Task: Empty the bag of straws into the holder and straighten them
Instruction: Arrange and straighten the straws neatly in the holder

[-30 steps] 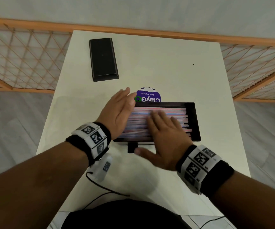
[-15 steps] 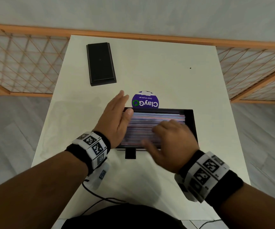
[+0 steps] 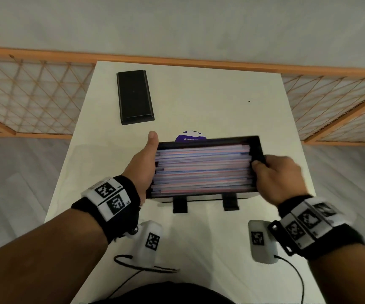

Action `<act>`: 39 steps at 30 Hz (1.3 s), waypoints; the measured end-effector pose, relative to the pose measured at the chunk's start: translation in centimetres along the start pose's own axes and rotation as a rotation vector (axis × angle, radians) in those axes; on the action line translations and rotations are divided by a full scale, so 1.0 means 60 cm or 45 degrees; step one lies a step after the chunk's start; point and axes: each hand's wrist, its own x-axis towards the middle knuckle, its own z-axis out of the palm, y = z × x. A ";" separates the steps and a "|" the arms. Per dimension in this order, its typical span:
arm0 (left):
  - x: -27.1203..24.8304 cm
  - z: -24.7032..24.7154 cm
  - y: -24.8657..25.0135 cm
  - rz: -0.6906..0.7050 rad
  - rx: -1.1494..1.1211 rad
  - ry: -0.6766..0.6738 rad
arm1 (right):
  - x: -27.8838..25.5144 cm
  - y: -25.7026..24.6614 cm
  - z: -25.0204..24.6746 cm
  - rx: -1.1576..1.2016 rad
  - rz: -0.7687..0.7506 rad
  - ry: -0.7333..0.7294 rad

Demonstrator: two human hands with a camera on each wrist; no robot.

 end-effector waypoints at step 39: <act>0.039 0.013 -0.019 0.435 0.262 0.382 | -0.085 -0.042 0.200 -0.984 -0.671 -0.776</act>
